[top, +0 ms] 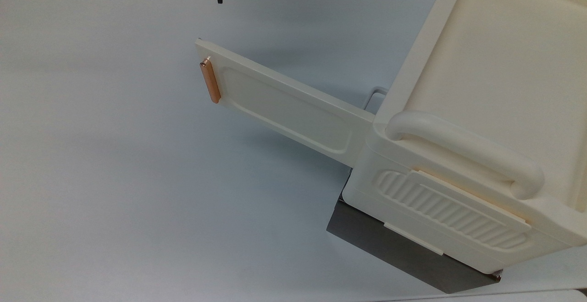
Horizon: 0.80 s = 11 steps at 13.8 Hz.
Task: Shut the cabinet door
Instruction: 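Move the gripper down beside the open cream door's outer edge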
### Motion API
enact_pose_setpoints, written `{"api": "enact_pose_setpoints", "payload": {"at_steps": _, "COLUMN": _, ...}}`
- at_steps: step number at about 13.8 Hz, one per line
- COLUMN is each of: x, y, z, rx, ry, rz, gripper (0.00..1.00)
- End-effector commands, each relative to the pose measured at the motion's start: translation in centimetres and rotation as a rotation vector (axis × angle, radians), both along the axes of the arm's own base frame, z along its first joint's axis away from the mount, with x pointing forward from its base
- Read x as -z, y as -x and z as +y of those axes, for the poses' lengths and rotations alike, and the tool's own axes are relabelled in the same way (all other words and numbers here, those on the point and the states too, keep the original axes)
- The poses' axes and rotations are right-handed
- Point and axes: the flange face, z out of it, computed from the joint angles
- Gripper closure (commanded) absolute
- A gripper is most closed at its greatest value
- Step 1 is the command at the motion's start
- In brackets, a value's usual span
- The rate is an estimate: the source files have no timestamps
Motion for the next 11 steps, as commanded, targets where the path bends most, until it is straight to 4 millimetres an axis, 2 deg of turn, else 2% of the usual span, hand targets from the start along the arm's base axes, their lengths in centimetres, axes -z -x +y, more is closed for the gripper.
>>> {"api": "enact_pose_setpoints", "payload": {"at_steps": 1, "x": -0.3, "y": 0.74, "z": 0.07, "rx": 0.019, "ry": 0.006, "rz": -0.003, "gripper": 0.0}}
{"api": "enact_pose_setpoints", "payload": {"at_steps": 4, "x": -0.33, "y": 0.7, "z": 0.25, "rx": 0.016, "ry": 0.007, "rz": -0.006, "gripper": 0.0}}
{"api": "enact_pose_setpoints", "payload": {"at_steps": 5, "x": -0.2, "y": 0.69, "z": 0.25, "rx": 0.015, "ry": 0.006, "rz": -0.004, "gripper": 0.03}}
{"api": "enact_pose_setpoints", "payload": {"at_steps": 6, "x": -0.24, "y": 0.64, "z": 0.26, "rx": 0.014, "ry": 0.005, "rz": -0.009, "gripper": 0.35}}
{"api": "enact_pose_setpoints", "payload": {"at_steps": 7, "x": -0.22, "y": 0.67, "z": 0.09, "rx": 0.011, "ry": 0.005, "rz": -0.007, "gripper": 0.59}}
{"api": "enact_pose_setpoints", "payload": {"at_steps": 8, "x": -0.22, "y": 0.66, "z": 0.26, "rx": 0.007, "ry": 0.005, "rz": -0.007, "gripper": 0.89}}
{"api": "enact_pose_setpoints", "payload": {"at_steps": 9, "x": -0.25, "y": 0.62, "z": 0.26, "rx": 0.01, "ry": 0.005, "rz": -0.01, "gripper": 1.0}}
{"api": "enact_pose_setpoints", "payload": {"at_steps": 11, "x": -0.1, "y": 0.57, "z": 0.18, "rx": 0.009, "ry": 0.005, "rz": -0.008, "gripper": 1.0}}
